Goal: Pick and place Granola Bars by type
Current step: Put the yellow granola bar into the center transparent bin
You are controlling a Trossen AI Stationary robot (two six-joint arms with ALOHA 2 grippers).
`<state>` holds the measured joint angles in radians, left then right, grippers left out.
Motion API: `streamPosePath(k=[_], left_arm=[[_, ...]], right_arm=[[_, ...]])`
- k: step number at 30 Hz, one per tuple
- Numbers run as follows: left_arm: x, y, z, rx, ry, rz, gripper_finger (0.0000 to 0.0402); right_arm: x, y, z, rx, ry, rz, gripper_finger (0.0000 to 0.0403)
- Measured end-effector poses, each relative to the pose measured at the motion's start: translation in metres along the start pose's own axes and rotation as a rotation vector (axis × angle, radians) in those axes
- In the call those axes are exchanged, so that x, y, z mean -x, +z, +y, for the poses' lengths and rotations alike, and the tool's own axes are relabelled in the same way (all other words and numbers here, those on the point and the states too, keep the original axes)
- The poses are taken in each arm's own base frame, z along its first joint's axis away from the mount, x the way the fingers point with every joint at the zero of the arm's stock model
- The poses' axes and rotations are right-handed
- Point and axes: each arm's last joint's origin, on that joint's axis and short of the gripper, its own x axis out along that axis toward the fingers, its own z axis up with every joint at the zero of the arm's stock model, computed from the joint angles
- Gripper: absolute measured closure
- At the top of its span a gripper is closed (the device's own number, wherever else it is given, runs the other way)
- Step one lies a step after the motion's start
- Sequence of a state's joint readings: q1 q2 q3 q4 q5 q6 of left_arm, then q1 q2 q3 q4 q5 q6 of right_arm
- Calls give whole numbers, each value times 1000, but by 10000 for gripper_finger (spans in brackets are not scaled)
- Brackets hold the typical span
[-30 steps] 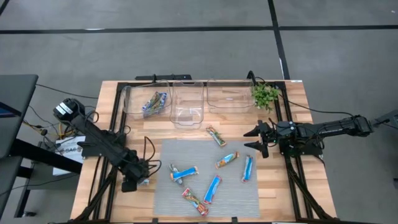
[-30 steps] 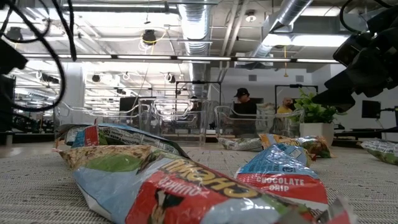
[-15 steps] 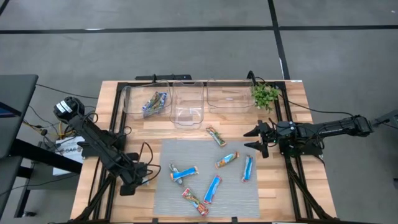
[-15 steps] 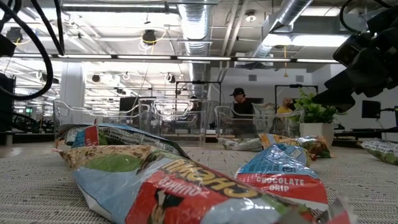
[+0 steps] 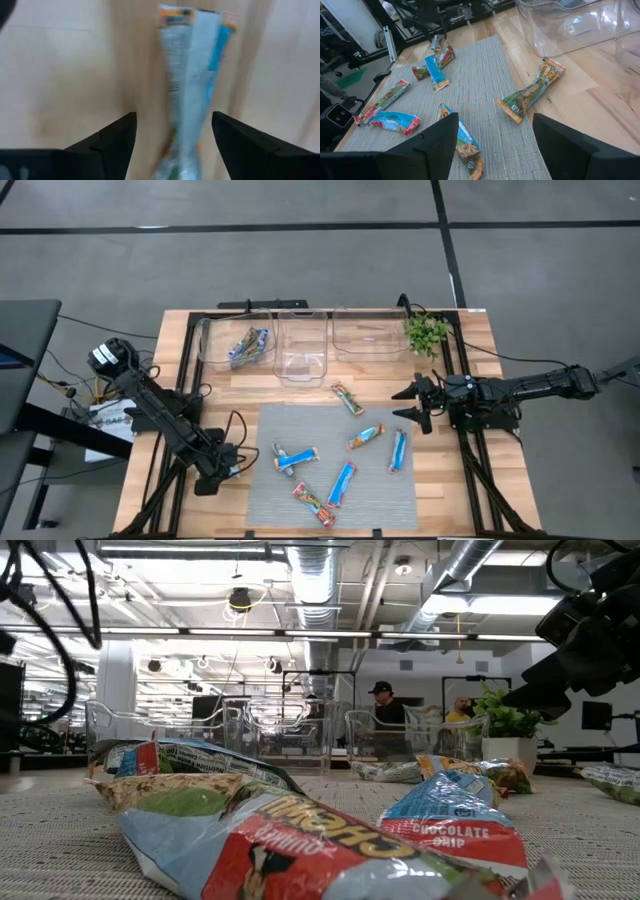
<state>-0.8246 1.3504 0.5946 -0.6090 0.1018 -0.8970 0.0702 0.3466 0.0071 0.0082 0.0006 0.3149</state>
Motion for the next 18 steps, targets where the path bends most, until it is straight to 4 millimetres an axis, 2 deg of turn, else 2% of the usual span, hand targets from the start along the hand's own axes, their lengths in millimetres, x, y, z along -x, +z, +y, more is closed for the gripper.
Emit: streamPosePath(k=[3,9,13,18], left_arm=[[-7,0,1,1,-14,3,148],[-8,0,2,2,18,-13,155],[-8,0,3,3,29,-16,182],[-8,1,5,9,48,-30,234]], right_arm=[[0,0,0,0,0,0,154],[0,0,0,0,0,-1,154],[0,0,0,0,0,-1,154],[0,0,0,0,0,-1,154]])
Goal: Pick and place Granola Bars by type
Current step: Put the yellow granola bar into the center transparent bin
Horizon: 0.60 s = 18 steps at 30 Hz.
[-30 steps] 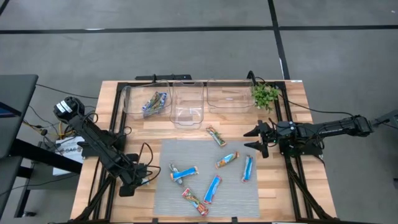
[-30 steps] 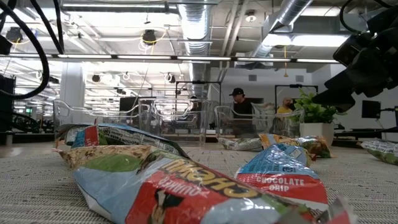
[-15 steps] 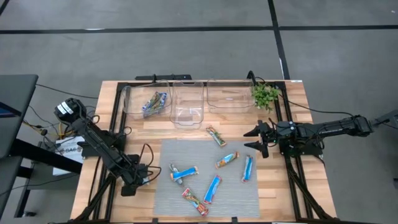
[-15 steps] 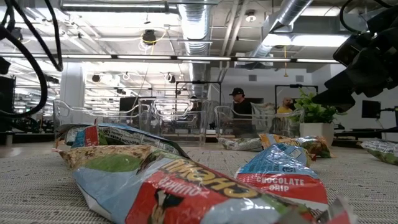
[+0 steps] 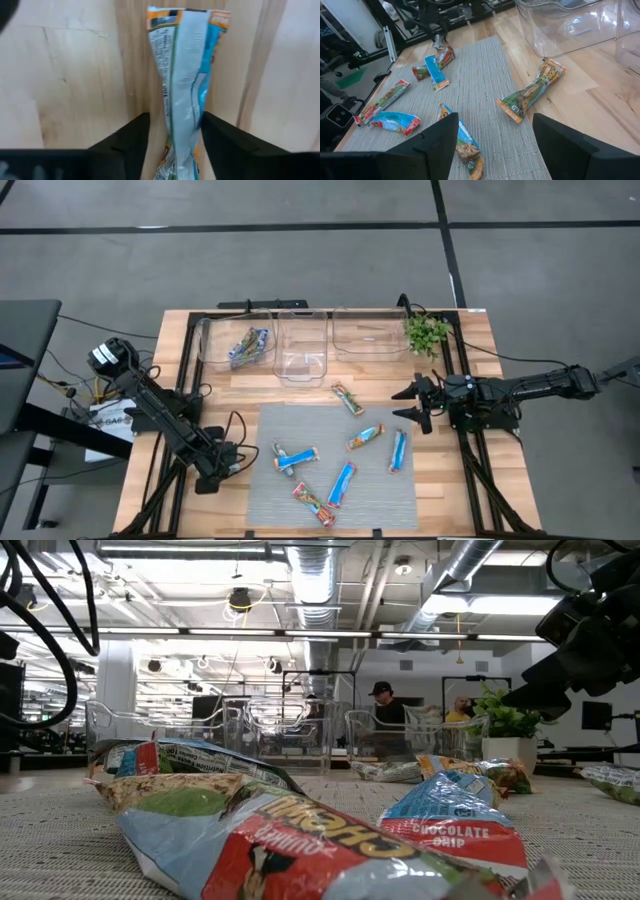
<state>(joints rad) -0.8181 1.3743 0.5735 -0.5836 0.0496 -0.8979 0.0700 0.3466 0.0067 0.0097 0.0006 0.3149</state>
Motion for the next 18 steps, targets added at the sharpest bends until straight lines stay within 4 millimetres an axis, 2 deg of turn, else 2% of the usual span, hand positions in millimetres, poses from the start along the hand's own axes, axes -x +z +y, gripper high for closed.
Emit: streamPosePath(k=[6,12,18], left_arm=[[0,2,3,-7,7,-4,290],[3,5,2,-6,25,-47,322],[9,23,-5,-9,-1,-260,337]], right_arm=[[0,0,0,0,0,-1,154],[0,0,0,0,1,-1,154],[0,0,0,0,1,-1,154]])
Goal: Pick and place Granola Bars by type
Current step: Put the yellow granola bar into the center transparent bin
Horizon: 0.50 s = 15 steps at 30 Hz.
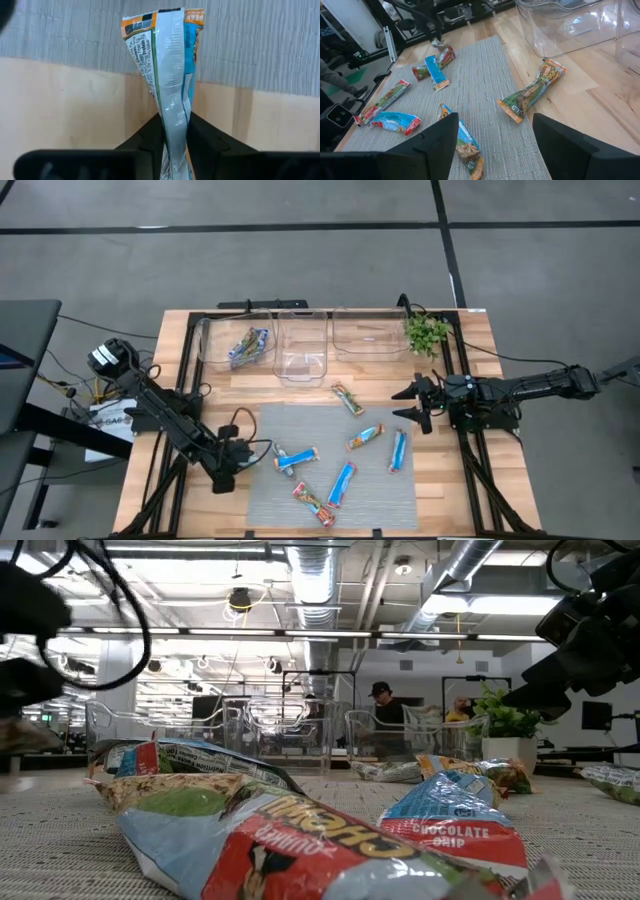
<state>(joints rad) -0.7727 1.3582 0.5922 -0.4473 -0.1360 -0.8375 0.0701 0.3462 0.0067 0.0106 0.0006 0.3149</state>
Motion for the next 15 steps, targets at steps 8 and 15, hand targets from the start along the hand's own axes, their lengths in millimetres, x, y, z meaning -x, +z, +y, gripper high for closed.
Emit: streamPosePath(k=[8,15], left_arm=[[9,21,-4,62,-70,-237,338],[50,50,1,97,-104,-640,339]], right_arm=[[0,0,0,0,0,0,154],[0,0,0,0,0,2,154]])
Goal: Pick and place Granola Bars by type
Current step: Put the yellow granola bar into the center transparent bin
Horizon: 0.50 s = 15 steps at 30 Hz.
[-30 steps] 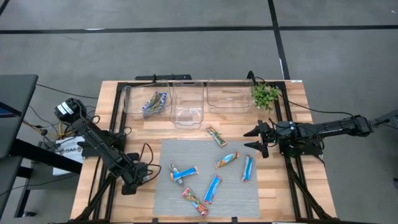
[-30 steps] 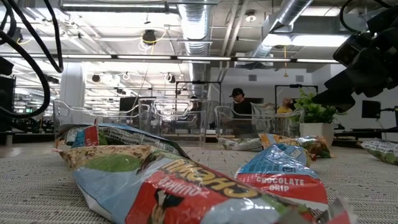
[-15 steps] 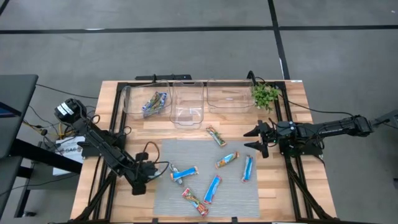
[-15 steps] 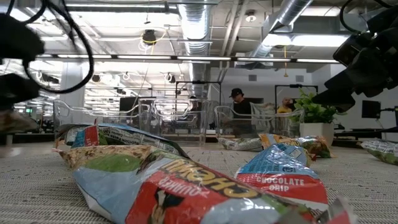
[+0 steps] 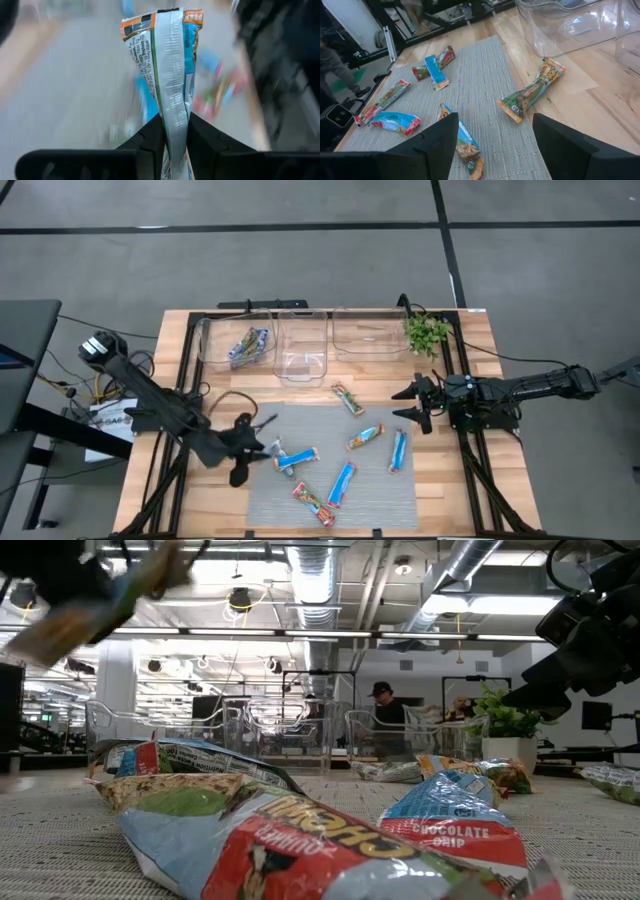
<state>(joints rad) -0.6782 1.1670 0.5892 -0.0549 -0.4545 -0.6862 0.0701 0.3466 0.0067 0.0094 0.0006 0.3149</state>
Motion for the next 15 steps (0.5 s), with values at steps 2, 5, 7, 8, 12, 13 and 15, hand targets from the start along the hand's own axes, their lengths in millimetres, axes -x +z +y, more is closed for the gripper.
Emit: streamPosePath(k=[2,5,7,8,12,13,15], left_arm=[[8,16,1,0,-10,-122,338],[19,40,4,11,-36,-299,338],[28,55,5,21,-69,-408,338],[32,61,6,26,-85,-451,338],[38,72,10,14,-137,-513,338],[39,73,11,11,-153,-510,338],[39,74,11,5,-180,-502,338]], right_arm=[[0,0,0,0,0,1,154],[0,0,0,0,0,0,154],[0,0,0,0,0,0,154],[0,0,0,0,0,0,154],[0,0,0,0,0,1,154],[0,0,0,0,0,0,154],[0,0,0,0,0,0,154]])
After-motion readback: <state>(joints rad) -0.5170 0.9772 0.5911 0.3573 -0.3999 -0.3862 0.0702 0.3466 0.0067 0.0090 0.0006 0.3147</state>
